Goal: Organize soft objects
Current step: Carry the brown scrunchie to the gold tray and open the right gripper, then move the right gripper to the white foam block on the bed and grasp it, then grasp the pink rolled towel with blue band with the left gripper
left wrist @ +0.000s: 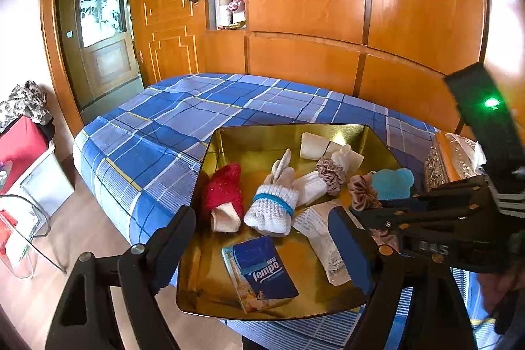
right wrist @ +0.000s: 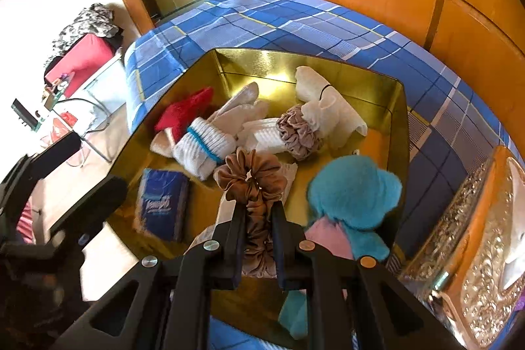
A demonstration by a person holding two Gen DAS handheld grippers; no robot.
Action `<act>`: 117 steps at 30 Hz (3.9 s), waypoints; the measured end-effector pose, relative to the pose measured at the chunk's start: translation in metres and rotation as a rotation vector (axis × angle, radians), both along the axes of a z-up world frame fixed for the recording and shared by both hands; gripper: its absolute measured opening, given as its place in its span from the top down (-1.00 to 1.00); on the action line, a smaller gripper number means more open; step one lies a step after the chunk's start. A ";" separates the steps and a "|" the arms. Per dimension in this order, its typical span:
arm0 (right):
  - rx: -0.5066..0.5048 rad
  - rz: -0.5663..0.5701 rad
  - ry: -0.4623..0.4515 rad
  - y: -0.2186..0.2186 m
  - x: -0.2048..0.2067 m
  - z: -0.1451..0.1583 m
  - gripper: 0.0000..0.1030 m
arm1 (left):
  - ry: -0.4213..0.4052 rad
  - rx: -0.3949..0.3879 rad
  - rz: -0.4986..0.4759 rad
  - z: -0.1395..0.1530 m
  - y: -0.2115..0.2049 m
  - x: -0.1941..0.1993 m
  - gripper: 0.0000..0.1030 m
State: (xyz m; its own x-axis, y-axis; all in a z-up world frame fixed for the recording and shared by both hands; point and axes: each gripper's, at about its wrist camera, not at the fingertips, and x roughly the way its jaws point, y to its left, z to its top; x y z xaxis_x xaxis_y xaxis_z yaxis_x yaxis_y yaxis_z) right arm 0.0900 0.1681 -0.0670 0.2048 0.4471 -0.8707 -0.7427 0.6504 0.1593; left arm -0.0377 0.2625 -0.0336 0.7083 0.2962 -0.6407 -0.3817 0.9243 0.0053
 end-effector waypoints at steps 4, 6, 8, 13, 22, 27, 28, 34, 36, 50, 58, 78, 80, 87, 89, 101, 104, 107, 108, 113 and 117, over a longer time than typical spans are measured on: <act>-0.015 -0.040 -0.007 0.008 0.009 -0.011 0.72 | 0.006 -0.004 0.008 -0.002 0.002 0.001 -0.64; -0.051 -0.074 -0.025 0.014 0.018 -0.019 0.66 | 0.014 -0.009 0.010 -0.005 0.004 0.001 -0.64; -0.060 -0.084 -0.030 0.017 0.023 -0.025 0.61 | 0.019 -0.013 0.011 -0.006 0.005 0.001 -0.64; 0.006 -0.101 0.001 0.010 0.025 -0.022 0.30 | 0.031 -0.021 0.028 -0.012 0.011 0.003 -0.64; 0.046 -0.133 -0.062 -0.011 0.013 0.005 0.18 | 0.017 -0.027 0.046 -0.011 0.016 0.000 -0.64; 0.060 -0.148 -0.116 -0.028 0.000 0.024 0.18 | 0.005 -0.021 0.027 -0.006 0.009 0.000 -0.64; 0.069 -0.152 -0.128 -0.034 -0.003 0.030 0.18 | 0.000 -0.021 0.024 -0.004 0.008 -0.001 -0.64; 0.140 -0.180 -0.207 -0.072 -0.018 0.063 0.18 | -0.014 -0.010 -0.011 0.002 -0.004 -0.002 -0.64; 0.164 -0.203 -0.229 -0.091 -0.020 0.074 0.18 | -0.017 -0.008 -0.021 0.003 -0.008 -0.002 -0.64; 0.188 -0.530 -0.312 -0.252 -0.003 0.099 0.18 | -0.015 0.010 -0.143 0.009 -0.047 -0.003 -0.65; 0.133 -0.785 -0.257 -0.359 0.007 0.073 0.18 | -0.014 0.043 -0.304 0.020 -0.090 -0.002 -0.65; 0.057 -1.443 -0.039 -0.647 0.012 0.010 -0.18 | 0.069 0.139 -0.876 0.014 -0.260 0.026 -0.65; 0.026 -1.465 -0.031 -0.657 0.021 0.002 -0.18 | 0.079 0.144 -0.910 0.012 -0.275 0.029 -0.65; -0.087 -1.467 0.017 -0.670 0.069 -0.026 -0.42 | 0.106 0.163 -0.995 0.009 -0.319 0.038 -0.65; -0.119 -1.442 0.043 -0.669 0.079 -0.036 -0.42 | 0.115 0.166 -1.014 0.008 -0.330 0.041 -0.65; -0.195 -1.363 0.085 -0.683 0.092 -0.065 -0.06 | 0.176 0.194 -1.079 0.000 -0.390 0.066 -0.69; -0.242 -1.362 0.089 -0.681 0.086 -0.061 -0.06 | 0.180 0.228 -1.088 0.000 -0.410 0.075 -0.69; -0.218 -1.408 0.159 -0.689 0.076 -0.063 -0.08 | 0.188 0.252 -1.105 0.000 -0.432 0.085 -0.69; -0.175 -1.433 0.199 -0.694 0.072 -0.065 -0.09 | 0.197 0.260 -1.118 -0.001 -0.440 0.090 -0.69; -0.120 -1.452 0.226 -0.702 0.065 -0.065 -0.09 | 0.191 0.323 -1.169 -0.008 -0.488 0.116 -0.67; -0.159 -1.432 0.231 -0.697 0.066 -0.066 -0.10 | 0.206 0.370 -1.213 -0.017 -0.521 0.142 -0.63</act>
